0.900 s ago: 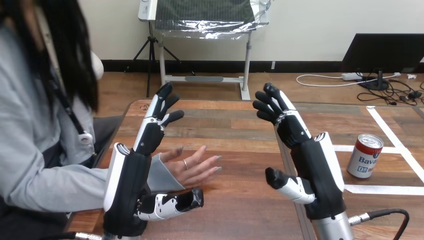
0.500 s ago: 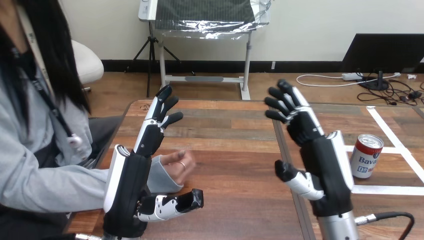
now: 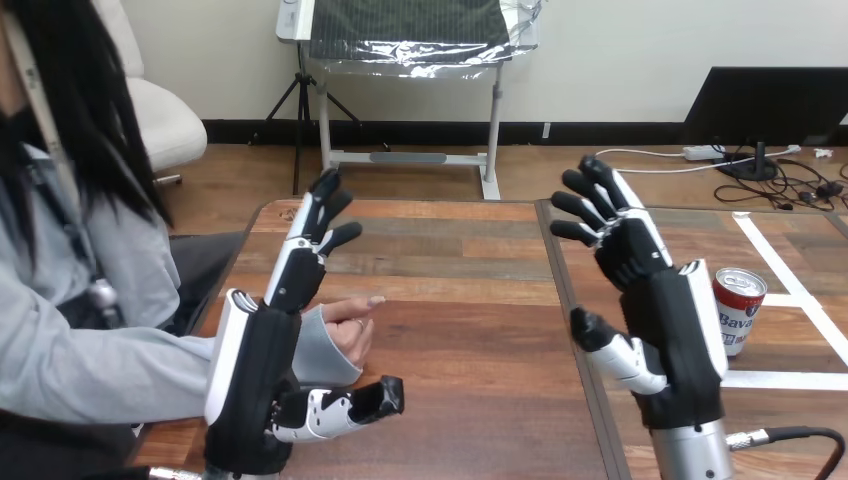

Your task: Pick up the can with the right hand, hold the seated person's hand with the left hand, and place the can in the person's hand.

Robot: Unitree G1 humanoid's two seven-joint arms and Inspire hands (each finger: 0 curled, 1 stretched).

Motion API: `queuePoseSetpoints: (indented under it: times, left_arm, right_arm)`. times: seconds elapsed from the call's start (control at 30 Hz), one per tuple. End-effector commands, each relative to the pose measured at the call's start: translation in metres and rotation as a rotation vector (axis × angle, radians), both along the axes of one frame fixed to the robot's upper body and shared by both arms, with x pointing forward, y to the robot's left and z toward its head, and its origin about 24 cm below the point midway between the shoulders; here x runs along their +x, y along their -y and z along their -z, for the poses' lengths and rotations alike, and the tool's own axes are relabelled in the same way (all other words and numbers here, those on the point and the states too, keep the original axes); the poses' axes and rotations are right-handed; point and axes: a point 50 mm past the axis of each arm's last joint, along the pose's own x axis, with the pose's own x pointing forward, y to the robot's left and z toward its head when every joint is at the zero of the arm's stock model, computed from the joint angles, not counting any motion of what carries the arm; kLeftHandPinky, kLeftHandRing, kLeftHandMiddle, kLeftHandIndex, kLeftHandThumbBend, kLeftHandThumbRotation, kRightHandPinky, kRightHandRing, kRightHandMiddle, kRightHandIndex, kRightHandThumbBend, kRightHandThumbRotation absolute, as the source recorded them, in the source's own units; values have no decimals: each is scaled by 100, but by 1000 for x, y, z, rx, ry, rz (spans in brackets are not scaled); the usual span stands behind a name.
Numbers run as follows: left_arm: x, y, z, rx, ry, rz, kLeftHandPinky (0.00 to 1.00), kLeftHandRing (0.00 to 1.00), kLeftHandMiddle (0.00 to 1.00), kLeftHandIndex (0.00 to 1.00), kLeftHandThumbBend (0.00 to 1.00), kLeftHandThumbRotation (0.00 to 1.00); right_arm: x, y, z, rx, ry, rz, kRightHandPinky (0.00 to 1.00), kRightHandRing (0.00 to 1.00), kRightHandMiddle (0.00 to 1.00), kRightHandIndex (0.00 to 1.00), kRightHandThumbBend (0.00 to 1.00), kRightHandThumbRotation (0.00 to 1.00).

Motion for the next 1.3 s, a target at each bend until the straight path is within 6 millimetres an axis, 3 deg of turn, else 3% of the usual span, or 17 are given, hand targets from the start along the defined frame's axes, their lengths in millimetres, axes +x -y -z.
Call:
queuePoseSetpoints:
  times: [0.0,0.7,1.27]
  left_arm:
    - [10,1,-13,-17,71,9,86,94,98,96,100,72]
    - [11,1,-12,-35,49,27,89,96,99,97,100,70]
    - [11,1,-11,-36,47,27,90,96,99,96,100,71]
  right_arm:
    - [16,1,-22,4,94,-6,77,85,89,92,100,75]
    - [17,12,-27,26,114,53,78,85,87,91,100,73]
    - [27,39,-38,50,128,146,81,85,87,90,100,68]
